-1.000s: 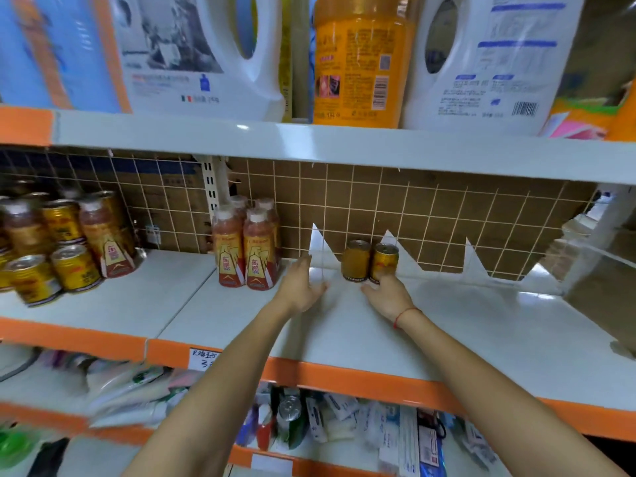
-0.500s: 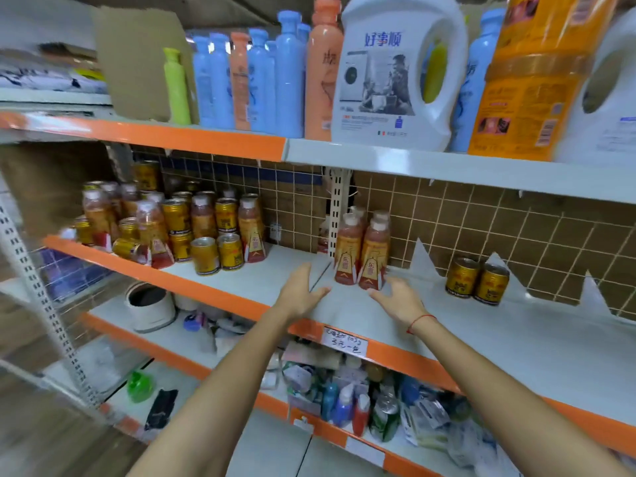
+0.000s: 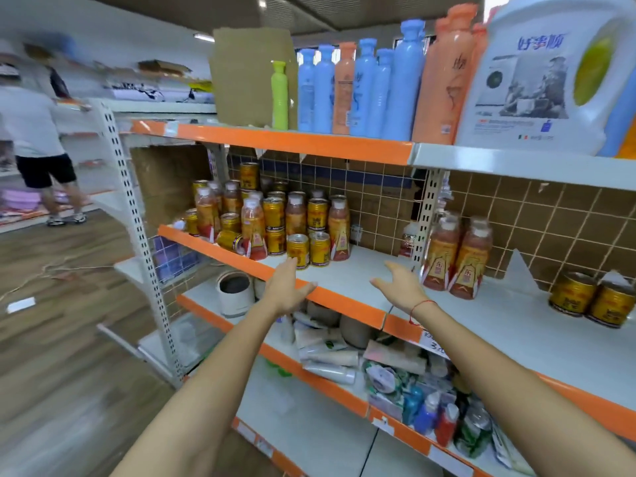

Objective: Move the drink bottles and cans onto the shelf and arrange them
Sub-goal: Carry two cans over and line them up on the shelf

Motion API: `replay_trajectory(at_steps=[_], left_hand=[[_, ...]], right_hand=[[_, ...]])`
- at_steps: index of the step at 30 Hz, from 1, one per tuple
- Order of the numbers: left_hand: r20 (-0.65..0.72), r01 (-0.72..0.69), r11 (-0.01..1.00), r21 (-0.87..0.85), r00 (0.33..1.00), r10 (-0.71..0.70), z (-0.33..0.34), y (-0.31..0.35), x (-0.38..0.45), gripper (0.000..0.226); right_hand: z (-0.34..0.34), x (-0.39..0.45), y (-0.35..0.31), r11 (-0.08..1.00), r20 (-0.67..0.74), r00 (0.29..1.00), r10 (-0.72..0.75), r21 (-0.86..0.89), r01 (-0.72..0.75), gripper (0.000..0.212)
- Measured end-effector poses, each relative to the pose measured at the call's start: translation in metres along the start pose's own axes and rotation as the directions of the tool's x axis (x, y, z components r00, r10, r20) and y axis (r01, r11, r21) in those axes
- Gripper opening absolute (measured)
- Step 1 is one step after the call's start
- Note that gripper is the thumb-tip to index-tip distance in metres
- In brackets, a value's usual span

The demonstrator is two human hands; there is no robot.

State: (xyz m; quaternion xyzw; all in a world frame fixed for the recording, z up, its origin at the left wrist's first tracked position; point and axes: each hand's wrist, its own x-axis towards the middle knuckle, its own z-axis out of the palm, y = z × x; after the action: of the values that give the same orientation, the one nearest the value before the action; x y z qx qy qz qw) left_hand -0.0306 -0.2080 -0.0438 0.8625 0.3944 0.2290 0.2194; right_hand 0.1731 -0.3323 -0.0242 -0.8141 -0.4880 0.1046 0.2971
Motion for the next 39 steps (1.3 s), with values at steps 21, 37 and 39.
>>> replay_trajectory(at_steps=[21, 37, 39], left_hand=[[-0.021, 0.094, 0.992, -0.087, 0.995, -0.096, -0.033, -0.056, 0.113, 0.076], [0.115, 0.066, 0.997, -0.034, 0.991, -0.062, -0.025, -0.085, 0.193, 0.073], [0.121, 0.049, 0.998, -0.027, 0.992, -0.046, -0.028, -0.089, 0.203, 0.073]], right_hand=[[0.026, 0.144, -0.052, 0.987, 0.118, 0.982, -0.145, -0.057, 0.153, 0.035], [0.066, 0.217, -0.066, 0.984, 0.088, 0.983, -0.164, 0.079, 0.157, 0.038], [0.071, 0.225, -0.071, 0.988, 0.126, 0.980, -0.154, 0.047, 0.149, 0.042]])
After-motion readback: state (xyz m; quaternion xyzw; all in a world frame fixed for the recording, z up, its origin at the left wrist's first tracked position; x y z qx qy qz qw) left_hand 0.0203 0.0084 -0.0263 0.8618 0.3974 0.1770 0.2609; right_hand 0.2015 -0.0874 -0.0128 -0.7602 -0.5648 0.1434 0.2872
